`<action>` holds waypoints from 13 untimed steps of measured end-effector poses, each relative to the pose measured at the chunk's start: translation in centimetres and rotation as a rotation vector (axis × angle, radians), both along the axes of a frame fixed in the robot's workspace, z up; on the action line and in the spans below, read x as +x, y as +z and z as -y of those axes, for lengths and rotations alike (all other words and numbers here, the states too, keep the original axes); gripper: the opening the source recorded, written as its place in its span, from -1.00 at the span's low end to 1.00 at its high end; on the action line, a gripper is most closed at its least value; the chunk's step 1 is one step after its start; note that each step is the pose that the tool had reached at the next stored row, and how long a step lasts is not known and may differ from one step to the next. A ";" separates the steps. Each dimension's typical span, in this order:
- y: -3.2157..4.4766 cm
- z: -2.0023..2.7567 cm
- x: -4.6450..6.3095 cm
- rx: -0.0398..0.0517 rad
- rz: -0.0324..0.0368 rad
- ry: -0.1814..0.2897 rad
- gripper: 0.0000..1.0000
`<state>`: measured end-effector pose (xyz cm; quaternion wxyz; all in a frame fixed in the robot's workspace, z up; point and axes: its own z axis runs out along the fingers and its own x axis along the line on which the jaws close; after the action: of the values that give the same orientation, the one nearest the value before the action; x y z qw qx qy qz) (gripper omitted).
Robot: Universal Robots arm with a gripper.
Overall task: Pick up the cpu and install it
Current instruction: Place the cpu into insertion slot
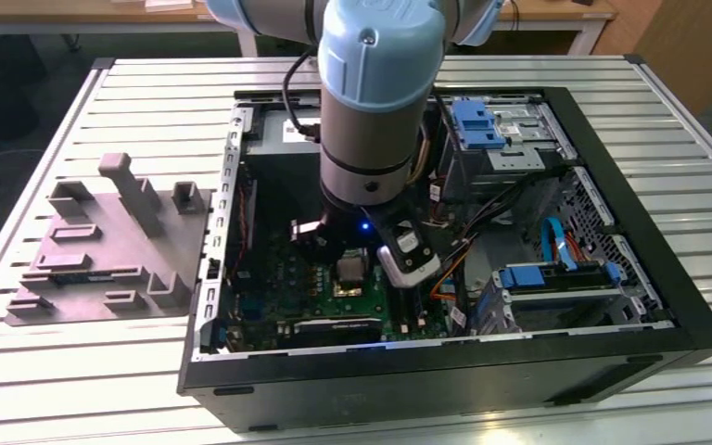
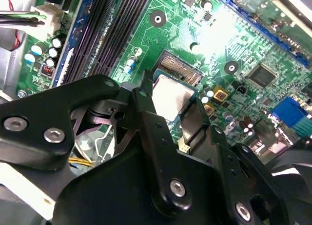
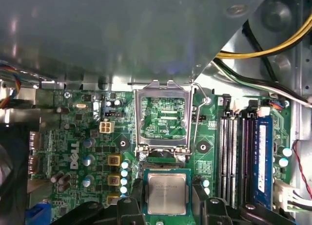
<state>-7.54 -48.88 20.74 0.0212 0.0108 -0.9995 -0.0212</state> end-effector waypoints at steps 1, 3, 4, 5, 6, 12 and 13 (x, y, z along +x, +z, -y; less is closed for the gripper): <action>-0.03 0.00 0.0 -0.0001 -0.0001 0.000 -0.06; -0.16 0.00 -0.1 0.0001 0.0000 0.000 -0.06; -0.27 0.00 -0.2 0.0001 0.0000 0.000 -0.06; -0.35 0.00 -0.3 0.0000 0.0000 0.000 -0.06; -0.43 0.00 -0.3 0.0000 0.0000 0.000 -0.06; -0.95 0.31 -0.4 0.0003 0.0001 0.009 -0.06; -1.00 0.33 -0.4 0.0002 0.0001 0.010 -0.06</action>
<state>-7.93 -49.21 19.74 0.0213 0.0158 -0.9994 -0.0212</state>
